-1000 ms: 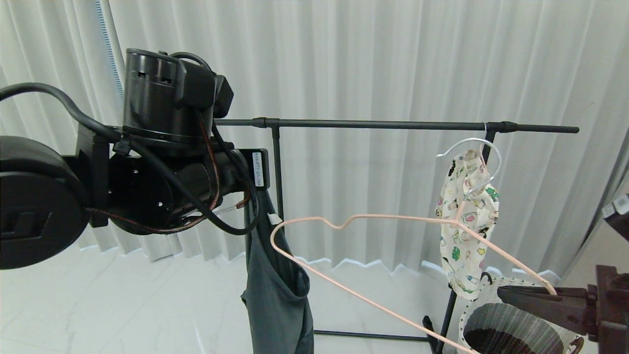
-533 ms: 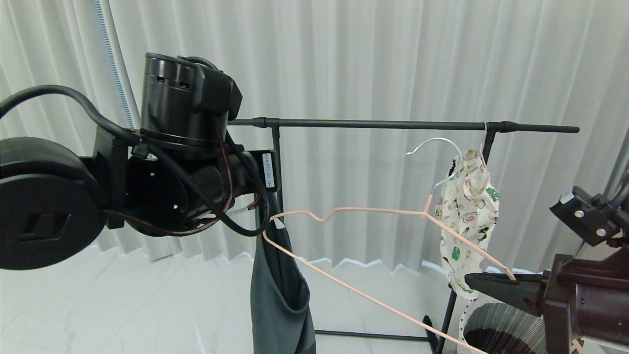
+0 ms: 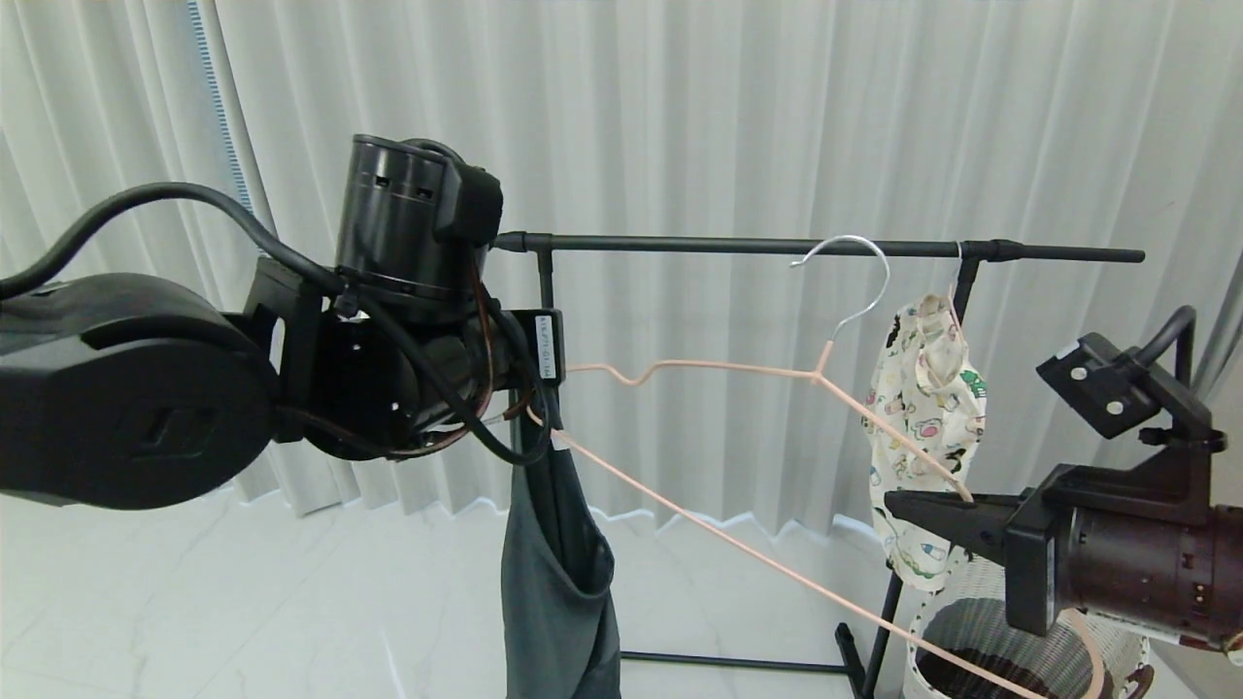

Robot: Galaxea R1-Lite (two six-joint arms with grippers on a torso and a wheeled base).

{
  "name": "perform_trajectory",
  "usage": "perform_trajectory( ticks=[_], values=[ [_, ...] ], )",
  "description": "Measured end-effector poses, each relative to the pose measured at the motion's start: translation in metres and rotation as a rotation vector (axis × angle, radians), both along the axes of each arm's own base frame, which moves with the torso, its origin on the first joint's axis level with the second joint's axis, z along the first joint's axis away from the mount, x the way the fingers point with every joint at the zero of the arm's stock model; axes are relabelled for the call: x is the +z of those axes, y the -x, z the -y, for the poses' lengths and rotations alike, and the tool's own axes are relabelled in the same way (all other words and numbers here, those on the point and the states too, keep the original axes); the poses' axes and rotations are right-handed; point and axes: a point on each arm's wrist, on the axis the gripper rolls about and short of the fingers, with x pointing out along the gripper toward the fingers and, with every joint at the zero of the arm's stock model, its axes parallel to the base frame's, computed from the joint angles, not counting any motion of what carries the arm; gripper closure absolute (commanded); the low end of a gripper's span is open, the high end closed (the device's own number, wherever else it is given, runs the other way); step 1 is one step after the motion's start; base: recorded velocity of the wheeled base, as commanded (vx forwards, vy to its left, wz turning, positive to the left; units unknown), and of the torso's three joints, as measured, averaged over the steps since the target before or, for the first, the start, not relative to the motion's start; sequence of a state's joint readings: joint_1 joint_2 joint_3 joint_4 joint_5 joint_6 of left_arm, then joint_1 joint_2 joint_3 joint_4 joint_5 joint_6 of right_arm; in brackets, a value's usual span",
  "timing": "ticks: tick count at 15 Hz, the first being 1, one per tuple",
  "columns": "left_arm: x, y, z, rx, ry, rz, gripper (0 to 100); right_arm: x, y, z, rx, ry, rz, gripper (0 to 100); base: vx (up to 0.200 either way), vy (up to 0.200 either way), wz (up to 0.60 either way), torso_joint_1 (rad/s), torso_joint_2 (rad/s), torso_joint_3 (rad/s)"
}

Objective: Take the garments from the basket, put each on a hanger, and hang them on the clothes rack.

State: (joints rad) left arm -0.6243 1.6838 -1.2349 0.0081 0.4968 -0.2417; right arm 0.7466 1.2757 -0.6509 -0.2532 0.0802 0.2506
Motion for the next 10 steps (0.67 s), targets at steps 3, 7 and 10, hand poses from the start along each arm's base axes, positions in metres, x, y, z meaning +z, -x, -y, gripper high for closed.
perform_trajectory(
  ticks=[3, 7, 10],
  values=[
    [-0.001, -0.014, 0.003, 0.020, -0.007, -0.009, 100, -0.003, -0.005, -0.004, -0.006, 0.014, -0.011, 100, 0.000, 0.000, 0.00, 0.000, 0.00, 0.000],
    [-0.004, -0.024, 0.005, 0.039, -0.026, -0.063, 100, -0.004, -0.017, -0.016, -0.039, -0.003, 0.026, 100, 0.000, 0.000, 0.00, 0.000, 0.00, 0.000],
    [-0.004, -0.027, 0.006, 0.055, -0.015, -0.089, 100, -0.008, -0.024, -0.028, -0.032, 0.010, 0.020, 100, 0.000, 0.000, 0.00, 0.000, 0.00, 0.000]
  ],
)
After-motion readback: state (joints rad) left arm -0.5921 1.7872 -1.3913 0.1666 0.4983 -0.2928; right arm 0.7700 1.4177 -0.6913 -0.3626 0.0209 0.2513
